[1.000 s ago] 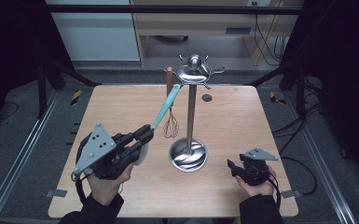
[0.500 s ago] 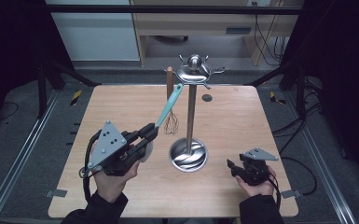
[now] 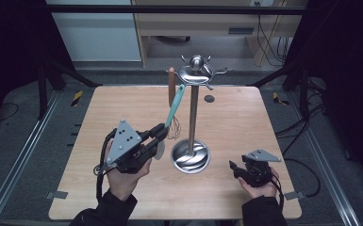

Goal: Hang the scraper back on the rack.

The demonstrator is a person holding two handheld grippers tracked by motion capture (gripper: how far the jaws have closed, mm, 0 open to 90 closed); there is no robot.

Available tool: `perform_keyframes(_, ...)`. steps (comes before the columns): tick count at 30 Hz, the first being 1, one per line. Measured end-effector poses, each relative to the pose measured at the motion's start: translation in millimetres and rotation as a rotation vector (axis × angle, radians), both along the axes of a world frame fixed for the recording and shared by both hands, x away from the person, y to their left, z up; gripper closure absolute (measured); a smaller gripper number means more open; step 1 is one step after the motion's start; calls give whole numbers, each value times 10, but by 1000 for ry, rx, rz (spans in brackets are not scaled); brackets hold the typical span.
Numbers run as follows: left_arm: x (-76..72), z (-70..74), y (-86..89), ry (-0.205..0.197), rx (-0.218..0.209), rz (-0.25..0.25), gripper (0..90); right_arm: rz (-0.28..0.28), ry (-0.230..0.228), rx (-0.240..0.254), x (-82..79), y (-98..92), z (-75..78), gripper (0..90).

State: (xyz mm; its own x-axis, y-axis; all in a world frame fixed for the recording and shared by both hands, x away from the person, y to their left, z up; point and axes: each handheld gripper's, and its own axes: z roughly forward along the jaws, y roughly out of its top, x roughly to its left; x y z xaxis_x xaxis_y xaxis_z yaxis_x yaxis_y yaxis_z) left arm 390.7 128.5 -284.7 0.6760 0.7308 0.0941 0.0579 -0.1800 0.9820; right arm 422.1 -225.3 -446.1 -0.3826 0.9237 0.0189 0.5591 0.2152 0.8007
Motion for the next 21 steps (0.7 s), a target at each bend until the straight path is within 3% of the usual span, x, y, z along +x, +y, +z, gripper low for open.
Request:
perform_keyframes(16,135,-67,-132,9,19,22,806,2,0,7,-2,0,6,450)
perform_keyframes(21,171,-93,-104,26,25,11,756,-4,-3,12,-6,-5,7,450)
